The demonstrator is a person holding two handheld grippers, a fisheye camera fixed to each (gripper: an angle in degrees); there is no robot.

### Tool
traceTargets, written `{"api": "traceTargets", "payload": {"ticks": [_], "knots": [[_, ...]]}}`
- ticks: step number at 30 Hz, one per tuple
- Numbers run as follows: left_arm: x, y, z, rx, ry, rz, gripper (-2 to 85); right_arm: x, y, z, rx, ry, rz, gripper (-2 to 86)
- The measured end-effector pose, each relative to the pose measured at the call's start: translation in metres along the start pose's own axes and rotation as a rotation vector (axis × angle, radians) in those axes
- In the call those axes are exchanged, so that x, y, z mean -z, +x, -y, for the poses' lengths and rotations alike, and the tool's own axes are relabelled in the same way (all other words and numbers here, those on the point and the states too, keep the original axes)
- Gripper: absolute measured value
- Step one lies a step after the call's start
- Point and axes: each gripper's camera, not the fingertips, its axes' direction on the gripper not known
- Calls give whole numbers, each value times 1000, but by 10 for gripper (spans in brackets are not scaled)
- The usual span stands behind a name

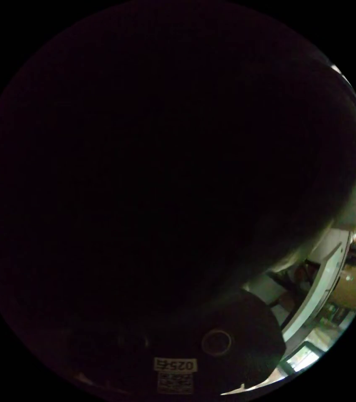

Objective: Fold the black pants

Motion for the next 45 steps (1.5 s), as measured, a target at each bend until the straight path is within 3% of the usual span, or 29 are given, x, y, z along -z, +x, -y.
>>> {"api": "traceTargets", "payload": {"ticks": [4,6,9,14,17,21,25,27,30,35,37,39,41,45], "knots": [[-7,49,9,-290,-76,178,-9,-17,-37,-20,4,17,-50,40],[-11,51,0,-301,-89,167,-9,-23,-44,-18,30,25,-57,33],[-13,35,-24,-220,-75,146,-10,-34,-53,-13,66,18,-55,17],[21,-13,-96,88,38,125,-10,-52,-69,-18,111,33,-41,-7],[79,-23,-172,316,254,93,-10,-63,-76,-19,143,37,-57,-9],[167,24,-307,565,659,33,-9,-93,-84,-35,180,8,-225,-9],[201,134,-423,551,963,-112,-9,-121,-87,-46,208,-23,-320,-10],[197,185,-449,519,972,-91,-9,-119,-86,-45,175,-11,-306,-10],[163,258,-467,566,851,24,-9,-84,-73,-40,85,73,-199,-10],[84,334,-459,481,810,-129,-9,81,-53,-11,19,501,-112,-10],[31,351,-445,530,706,-159,-9,164,-48,9,127,715,188,-10],[-5,369,-446,547,753,-92,-9,195,-50,30,254,794,447,-10],[-28,385,-452,557,787,-58,-9,192,-65,67,265,700,549,-10],[-57,410,-460,526,748,-23,-9,82,-148,105,314,365,135,-10]]}}
